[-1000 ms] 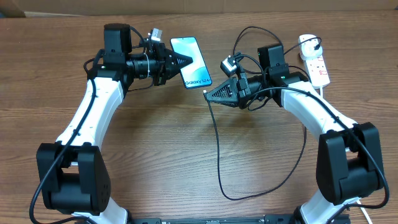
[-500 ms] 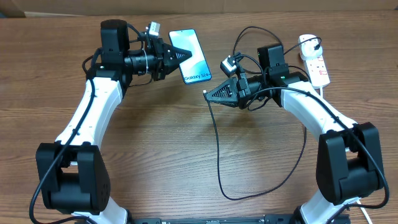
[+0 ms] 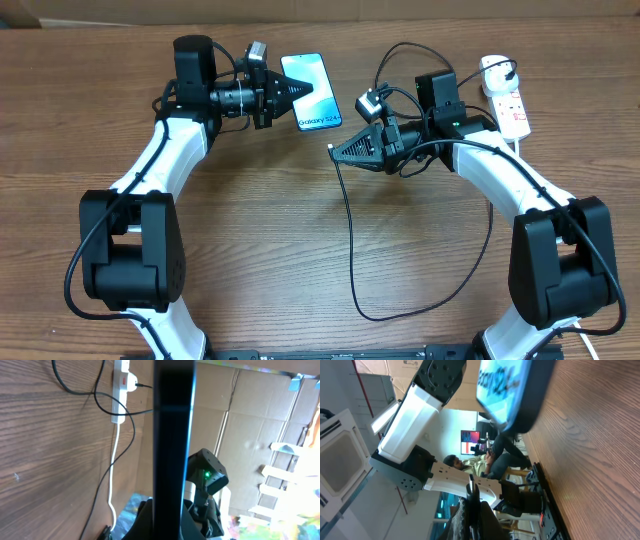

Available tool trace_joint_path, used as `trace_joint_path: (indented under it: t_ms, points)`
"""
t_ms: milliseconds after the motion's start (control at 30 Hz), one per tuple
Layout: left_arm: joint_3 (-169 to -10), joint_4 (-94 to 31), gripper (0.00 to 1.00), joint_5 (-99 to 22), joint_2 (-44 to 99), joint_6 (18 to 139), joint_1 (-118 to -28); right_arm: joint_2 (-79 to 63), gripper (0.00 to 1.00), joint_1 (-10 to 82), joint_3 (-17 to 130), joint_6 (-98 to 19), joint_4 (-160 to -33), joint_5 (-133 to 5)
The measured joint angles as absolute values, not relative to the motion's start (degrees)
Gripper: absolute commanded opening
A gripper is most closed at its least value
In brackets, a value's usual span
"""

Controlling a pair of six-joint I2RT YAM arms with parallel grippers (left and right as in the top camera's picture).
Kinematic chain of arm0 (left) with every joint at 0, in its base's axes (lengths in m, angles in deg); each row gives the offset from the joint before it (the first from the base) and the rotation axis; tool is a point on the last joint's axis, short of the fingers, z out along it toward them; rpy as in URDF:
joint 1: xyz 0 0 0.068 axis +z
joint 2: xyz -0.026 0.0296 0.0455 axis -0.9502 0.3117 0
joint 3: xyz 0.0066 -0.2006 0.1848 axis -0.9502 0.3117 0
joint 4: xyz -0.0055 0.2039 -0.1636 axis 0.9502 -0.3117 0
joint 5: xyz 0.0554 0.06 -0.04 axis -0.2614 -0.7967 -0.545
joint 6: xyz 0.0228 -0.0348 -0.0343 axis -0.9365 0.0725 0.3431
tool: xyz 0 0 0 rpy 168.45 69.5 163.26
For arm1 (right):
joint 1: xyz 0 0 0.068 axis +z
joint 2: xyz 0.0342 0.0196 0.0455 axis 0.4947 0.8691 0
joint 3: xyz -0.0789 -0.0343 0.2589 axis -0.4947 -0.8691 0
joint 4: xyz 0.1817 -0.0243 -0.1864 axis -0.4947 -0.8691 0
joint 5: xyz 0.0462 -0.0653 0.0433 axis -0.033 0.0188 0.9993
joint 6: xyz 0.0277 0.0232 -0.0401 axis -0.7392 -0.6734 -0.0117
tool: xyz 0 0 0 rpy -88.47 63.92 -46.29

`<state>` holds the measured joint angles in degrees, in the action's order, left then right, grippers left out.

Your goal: Plug charger to phone and switch on socket

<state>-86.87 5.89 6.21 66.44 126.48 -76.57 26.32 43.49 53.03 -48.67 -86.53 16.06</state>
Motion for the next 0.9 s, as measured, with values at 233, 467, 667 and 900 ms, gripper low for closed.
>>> trace_joint_path:
  t_ms: [233, 467, 667, 900]
  points:
    - [-86.87, 5.86, 0.04, 7.72, 66.44, 128.27, -76.57, 26.32, 0.04, 43.52, 53.03, -49.24, -86.26, 16.06]
    - [-86.87, 5.86, 0.04, 7.85, 66.44, 129.01, -77.88, 26.32, 0.04, 43.49, 53.03, -49.30, -86.13, 16.04]
    - [-86.87, 5.32, 0.04, 7.74, 66.44, 128.99, -78.51, 26.32, 0.04, 43.52, 53.03, -49.52, -86.11, 16.06]
    - [-86.87, 5.30, 0.04, 7.70, 66.44, 128.97, -78.51, 26.32, 0.04, 43.49, 53.03, -51.44, -82.22, 16.06]
